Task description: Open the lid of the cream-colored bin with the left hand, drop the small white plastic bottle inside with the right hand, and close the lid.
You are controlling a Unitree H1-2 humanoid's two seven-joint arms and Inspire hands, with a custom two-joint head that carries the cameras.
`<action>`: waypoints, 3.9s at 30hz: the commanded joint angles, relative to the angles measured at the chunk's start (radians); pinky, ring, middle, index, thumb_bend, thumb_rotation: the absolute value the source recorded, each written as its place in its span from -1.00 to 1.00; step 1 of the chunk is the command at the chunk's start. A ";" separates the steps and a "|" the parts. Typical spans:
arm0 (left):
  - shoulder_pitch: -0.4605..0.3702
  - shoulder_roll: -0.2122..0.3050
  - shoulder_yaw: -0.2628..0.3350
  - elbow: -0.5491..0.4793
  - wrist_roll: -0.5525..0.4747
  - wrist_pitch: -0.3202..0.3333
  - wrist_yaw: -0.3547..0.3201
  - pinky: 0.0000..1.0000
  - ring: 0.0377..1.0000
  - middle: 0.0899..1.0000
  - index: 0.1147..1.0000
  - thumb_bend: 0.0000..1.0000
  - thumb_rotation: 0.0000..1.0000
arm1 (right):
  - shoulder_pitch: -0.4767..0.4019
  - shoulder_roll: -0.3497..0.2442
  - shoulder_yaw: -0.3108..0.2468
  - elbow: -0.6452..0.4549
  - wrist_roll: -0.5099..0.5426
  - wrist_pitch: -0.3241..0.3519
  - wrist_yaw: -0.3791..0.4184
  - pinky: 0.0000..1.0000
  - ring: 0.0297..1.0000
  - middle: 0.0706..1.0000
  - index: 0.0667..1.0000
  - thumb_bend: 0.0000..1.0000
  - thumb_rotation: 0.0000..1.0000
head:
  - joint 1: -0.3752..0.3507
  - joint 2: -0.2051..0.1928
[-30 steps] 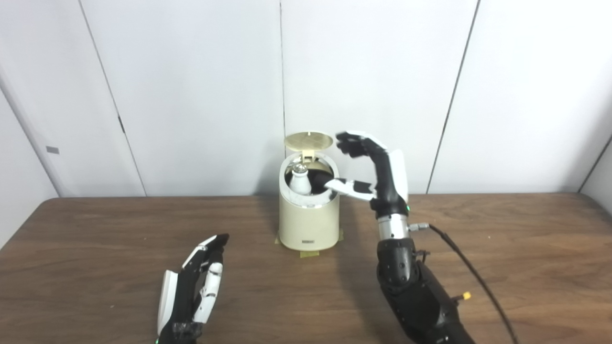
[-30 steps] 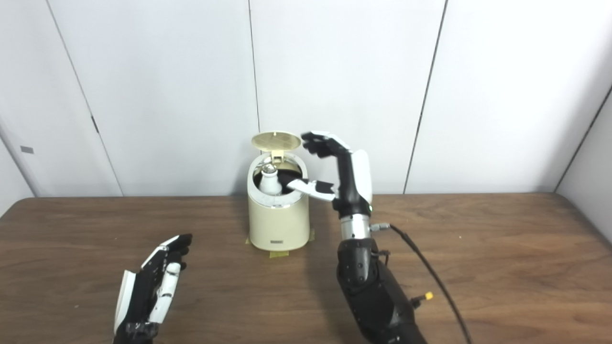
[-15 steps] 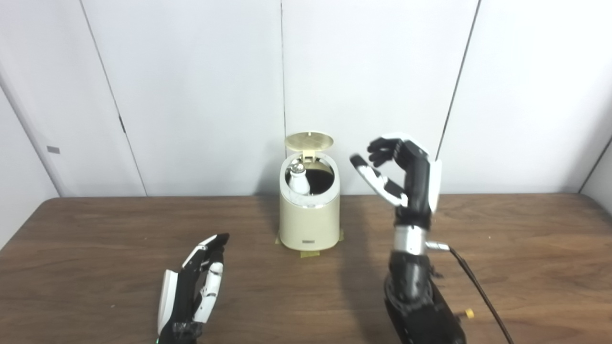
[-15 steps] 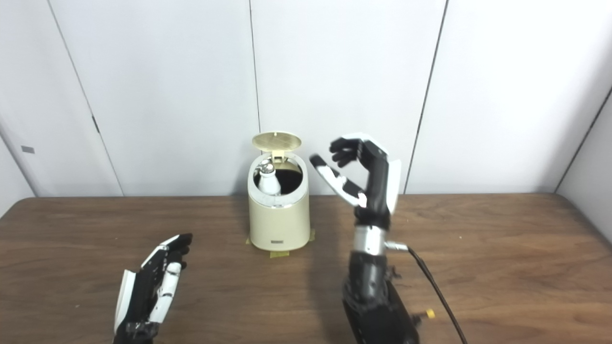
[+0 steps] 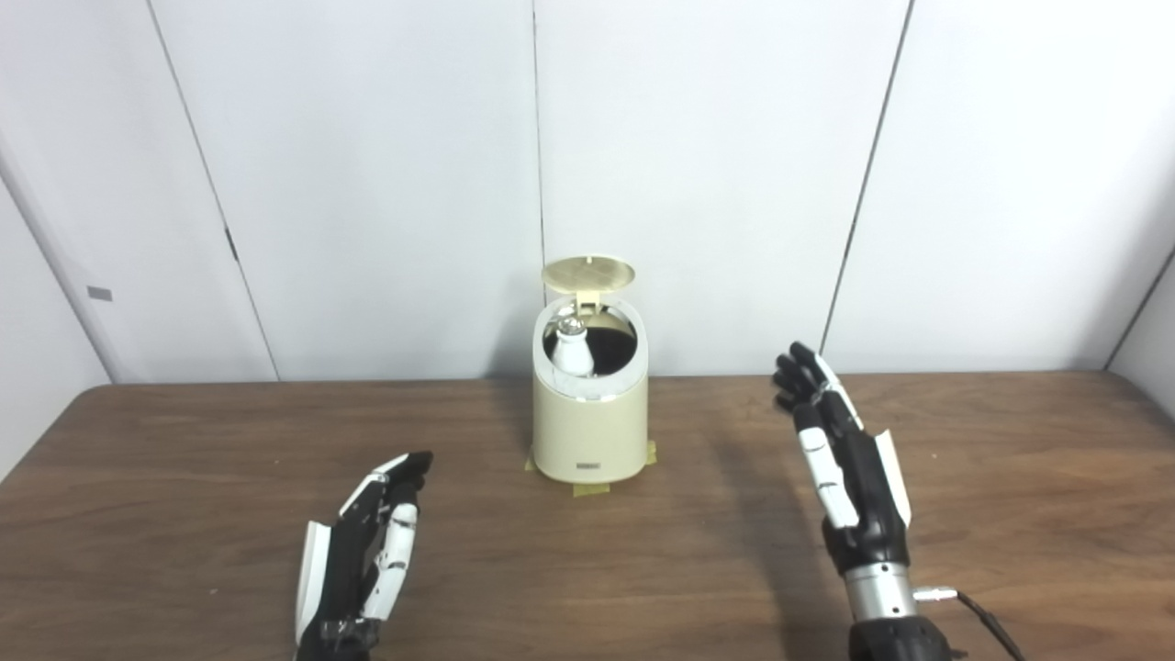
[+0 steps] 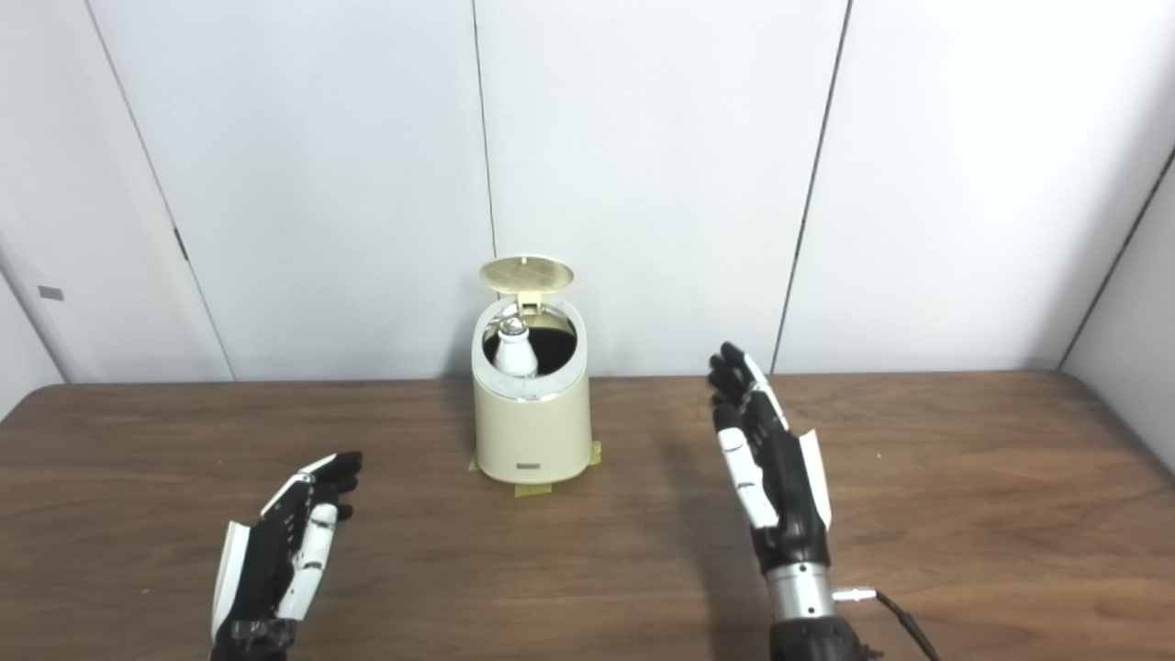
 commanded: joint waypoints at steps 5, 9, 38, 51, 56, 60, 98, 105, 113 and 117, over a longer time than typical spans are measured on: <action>0.006 0.004 0.007 0.028 -0.005 -0.045 -0.001 0.38 0.52 0.51 0.48 -0.67 0.34 | 0.019 0.020 -0.033 -0.066 -0.048 0.025 0.018 0.37 0.51 0.53 0.56 -0.68 0.04 | -0.002 0.008; 0.004 0.009 0.016 -0.002 0.010 -0.038 0.004 0.34 0.49 0.48 0.46 -0.65 0.34 | 0.043 0.037 -0.047 -0.074 -0.075 0.048 0.014 0.32 0.46 0.49 0.52 -0.63 -0.03 | -0.004 0.016; -0.650 0.211 -0.015 -0.354 0.143 0.485 -0.314 0.80 0.77 0.66 0.62 0.42 1.00 | 0.038 0.095 -0.097 0.085 -0.145 -0.070 -0.039 0.26 0.38 0.40 0.44 -0.64 -0.41 | 0.015 0.033; -0.875 0.178 -0.169 -0.173 0.310 0.527 -0.385 0.38 0.59 0.57 0.45 0.01 0.98 | 0.041 0.095 -0.095 0.078 -0.135 -0.061 -0.017 0.25 0.40 0.42 0.45 -0.60 -0.29 | 0.018 0.035; -0.920 0.186 -0.214 -0.053 0.346 0.511 -0.406 0.24 0.50 0.53 0.45 0.00 0.93 | 0.042 0.097 -0.094 0.069 -0.144 -0.049 -0.017 0.25 0.40 0.42 0.45 -0.63 -0.33 | 0.018 0.036; -0.939 0.192 -0.244 0.030 0.410 0.521 -0.405 0.27 0.52 0.57 0.49 0.15 0.97 | 0.042 0.098 -0.095 0.068 -0.130 -0.046 -0.009 0.26 0.40 0.42 0.45 -0.63 -0.41 | 0.018 0.036; -0.876 0.223 -0.357 0.124 0.572 0.548 -0.550 0.94 0.86 0.74 0.56 0.45 0.99 | 0.049 0.113 -0.092 0.050 -0.126 -0.017 0.009 0.27 0.39 0.41 0.44 -0.62 -0.45 | 0.005 0.034; -0.868 0.231 -0.371 0.122 0.598 0.527 -0.553 0.93 0.83 0.74 0.56 0.47 1.00 | 0.045 0.111 -0.088 0.063 -0.138 -0.041 0.004 0.26 0.37 0.42 0.44 -0.61 -0.38 | 0.003 0.034; -0.854 0.245 -0.388 0.102 0.632 0.493 -0.562 0.89 0.79 0.71 0.55 0.44 0.95 | 0.047 0.119 -0.087 0.055 -0.150 -0.025 -0.006 0.27 0.39 0.41 0.44 -0.61 -0.39 | 0.000 0.038; -0.828 0.281 -0.436 0.103 0.707 0.423 -0.526 0.85 0.77 0.60 0.52 0.38 0.97 | 0.048 0.122 -0.082 0.048 -0.150 -0.015 -0.002 0.26 0.39 0.41 0.44 -0.59 -0.38 | -0.003 0.040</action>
